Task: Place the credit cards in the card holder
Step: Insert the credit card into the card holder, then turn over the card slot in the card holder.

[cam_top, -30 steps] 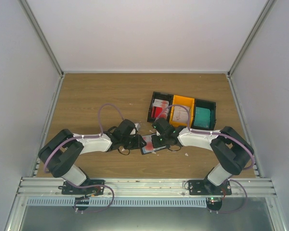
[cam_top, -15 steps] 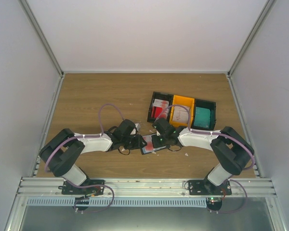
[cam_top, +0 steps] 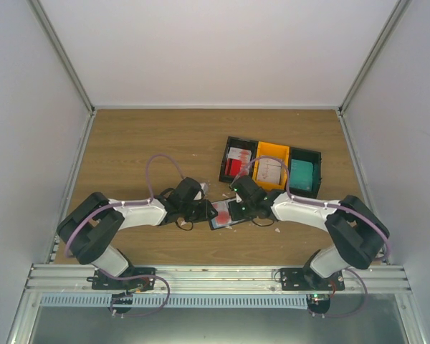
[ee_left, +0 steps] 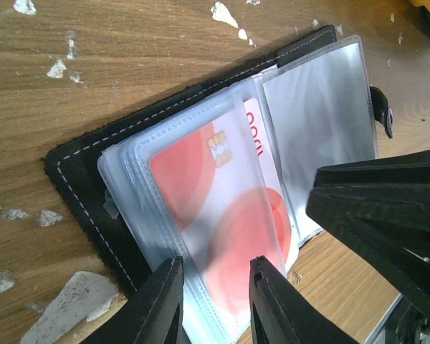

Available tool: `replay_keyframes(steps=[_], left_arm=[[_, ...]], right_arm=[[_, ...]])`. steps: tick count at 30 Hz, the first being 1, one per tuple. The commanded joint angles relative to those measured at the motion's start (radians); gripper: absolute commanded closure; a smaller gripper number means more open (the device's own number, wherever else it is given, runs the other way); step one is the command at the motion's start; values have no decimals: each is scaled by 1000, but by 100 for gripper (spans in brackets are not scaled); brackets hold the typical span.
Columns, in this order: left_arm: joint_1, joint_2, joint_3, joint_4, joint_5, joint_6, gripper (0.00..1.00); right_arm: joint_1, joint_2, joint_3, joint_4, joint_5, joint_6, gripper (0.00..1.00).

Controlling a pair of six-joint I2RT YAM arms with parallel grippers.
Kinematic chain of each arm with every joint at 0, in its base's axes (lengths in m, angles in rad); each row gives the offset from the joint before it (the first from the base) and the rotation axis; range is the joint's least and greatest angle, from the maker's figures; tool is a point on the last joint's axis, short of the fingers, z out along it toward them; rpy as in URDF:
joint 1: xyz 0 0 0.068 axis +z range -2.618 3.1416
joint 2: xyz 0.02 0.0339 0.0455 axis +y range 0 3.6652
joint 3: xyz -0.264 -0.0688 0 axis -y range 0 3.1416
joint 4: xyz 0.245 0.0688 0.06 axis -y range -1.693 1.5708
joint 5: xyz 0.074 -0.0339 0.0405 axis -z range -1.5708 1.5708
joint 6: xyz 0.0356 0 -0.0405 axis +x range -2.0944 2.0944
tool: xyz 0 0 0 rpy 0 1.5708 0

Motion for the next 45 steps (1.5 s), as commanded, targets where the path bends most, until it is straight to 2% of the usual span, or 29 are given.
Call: replay_keyframes(steps=[1,7,16,28,45], left_arm=[[-3,-19,-2,16,-26,-9,72],[-3,-9,0,21,-17,-10,72],[-4,-10,-2,16,-22,-16,69],[-4,-27,4,48,10,-9,74],[-4,17,9,124,67,22,74]], right_arm=[[-4,-37,8,-18,7,-6,86],[-4,20,11,-1,-49,-41,86],[-4,102,10,-8,-46,-44,94],[-4,119,9,-5,-41,-46,96],[-4,121,6,9,-50,-46,97]])
